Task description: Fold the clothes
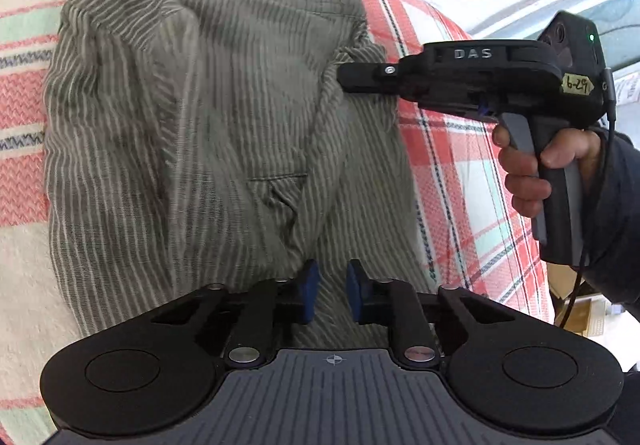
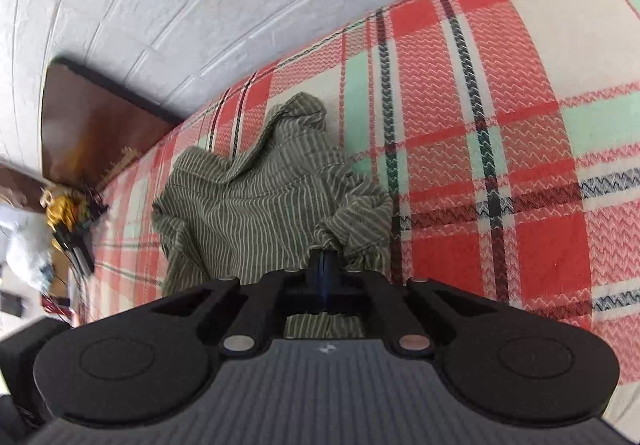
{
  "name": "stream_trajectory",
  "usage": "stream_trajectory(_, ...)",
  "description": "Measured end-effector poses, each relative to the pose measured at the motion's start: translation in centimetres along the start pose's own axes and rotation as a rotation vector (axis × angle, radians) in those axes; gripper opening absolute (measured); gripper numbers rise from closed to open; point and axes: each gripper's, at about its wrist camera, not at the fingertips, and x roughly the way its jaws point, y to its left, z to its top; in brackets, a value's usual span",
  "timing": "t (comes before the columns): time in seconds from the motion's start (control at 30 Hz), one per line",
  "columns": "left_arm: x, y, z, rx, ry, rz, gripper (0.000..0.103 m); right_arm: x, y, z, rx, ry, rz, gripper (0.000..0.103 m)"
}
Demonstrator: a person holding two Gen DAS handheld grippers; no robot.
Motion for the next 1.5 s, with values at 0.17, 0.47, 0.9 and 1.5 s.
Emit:
stream_trajectory(0.17,-2.5,1.1,-0.7,-0.090,-0.056,-0.039,0.030,-1.4,-0.2,-1.1,0.097,-0.063,0.012,0.000)
stream_trajectory(0.47,-9.0,0.5,-2.6,-0.012,-0.240,0.144,0.063,-2.3,8.1,-1.4,-0.207,0.007,0.061,0.018)
stream_trajectory(0.9,-6.2,1.1,-2.1,0.004,-0.213,0.226,0.063,3.9,14.9,1.0,-0.436,0.138,-0.058,0.036)
stream_trajectory(1.5,-5.4,4.0,-2.9,-0.093,-0.179,0.150,0.000,9.5,15.1,1.9,-0.402,0.192,-0.136,0.003)
